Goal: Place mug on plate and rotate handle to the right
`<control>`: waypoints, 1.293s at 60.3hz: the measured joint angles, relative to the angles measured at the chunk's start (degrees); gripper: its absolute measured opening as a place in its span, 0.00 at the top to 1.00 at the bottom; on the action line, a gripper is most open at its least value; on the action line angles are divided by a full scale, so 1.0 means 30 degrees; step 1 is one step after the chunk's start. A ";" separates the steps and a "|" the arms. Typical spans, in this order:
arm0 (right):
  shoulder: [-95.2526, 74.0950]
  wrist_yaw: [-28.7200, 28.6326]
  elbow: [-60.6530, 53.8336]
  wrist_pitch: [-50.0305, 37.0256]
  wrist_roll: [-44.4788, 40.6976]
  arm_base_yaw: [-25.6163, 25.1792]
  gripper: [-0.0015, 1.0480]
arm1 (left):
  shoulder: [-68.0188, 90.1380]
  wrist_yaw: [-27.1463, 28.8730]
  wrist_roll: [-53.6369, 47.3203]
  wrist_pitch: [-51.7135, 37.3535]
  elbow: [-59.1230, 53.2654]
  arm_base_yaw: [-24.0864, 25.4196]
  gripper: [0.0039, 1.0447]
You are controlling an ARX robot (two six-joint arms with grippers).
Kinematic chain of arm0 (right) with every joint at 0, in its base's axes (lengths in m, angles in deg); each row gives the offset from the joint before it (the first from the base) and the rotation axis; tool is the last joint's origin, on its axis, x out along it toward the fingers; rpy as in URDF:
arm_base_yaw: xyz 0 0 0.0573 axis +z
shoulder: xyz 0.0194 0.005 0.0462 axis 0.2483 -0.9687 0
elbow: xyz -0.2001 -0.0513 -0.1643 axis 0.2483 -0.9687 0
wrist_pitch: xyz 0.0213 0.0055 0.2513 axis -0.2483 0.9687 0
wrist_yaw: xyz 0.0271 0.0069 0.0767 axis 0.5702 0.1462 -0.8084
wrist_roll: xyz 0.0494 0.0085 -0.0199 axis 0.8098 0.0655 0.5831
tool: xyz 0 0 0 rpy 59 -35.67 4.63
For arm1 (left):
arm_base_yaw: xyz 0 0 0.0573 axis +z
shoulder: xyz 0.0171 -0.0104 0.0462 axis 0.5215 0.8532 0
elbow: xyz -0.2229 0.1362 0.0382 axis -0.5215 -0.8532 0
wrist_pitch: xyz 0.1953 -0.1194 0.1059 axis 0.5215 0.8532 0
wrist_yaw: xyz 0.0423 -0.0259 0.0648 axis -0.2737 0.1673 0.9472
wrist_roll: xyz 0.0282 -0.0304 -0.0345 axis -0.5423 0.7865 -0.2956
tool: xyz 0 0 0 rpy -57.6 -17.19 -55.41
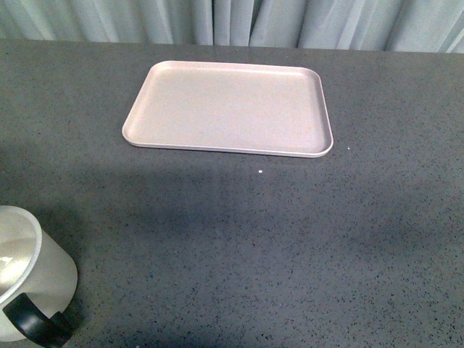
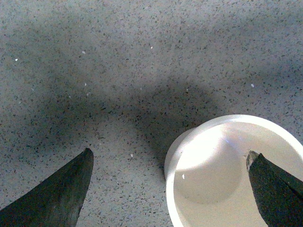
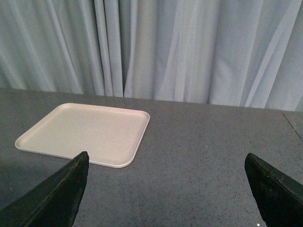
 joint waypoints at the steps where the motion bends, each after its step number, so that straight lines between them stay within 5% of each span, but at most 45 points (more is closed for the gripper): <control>1: 0.0000 0.0000 0.0000 0.0000 0.0000 0.0000 0.09 | 0.0124 -0.0029 -0.0058 -0.0066 0.0000 0.0073 0.09; 35: 0.0000 0.0000 0.0000 0.0000 0.0000 0.0000 0.09 | 0.2324 -0.0481 -0.1253 -0.1224 0.0000 0.1661 0.09; 69: 0.0000 0.0000 0.0000 0.0000 0.0000 0.0000 0.09 | 0.2856 -0.0423 -0.1151 -0.1122 -0.0160 0.1151 0.94; 78: 0.0000 0.0000 0.0000 0.0000 -0.0007 0.0000 0.09 | 0.1982 -0.0634 -0.0743 -0.0080 -0.0066 0.0831 0.98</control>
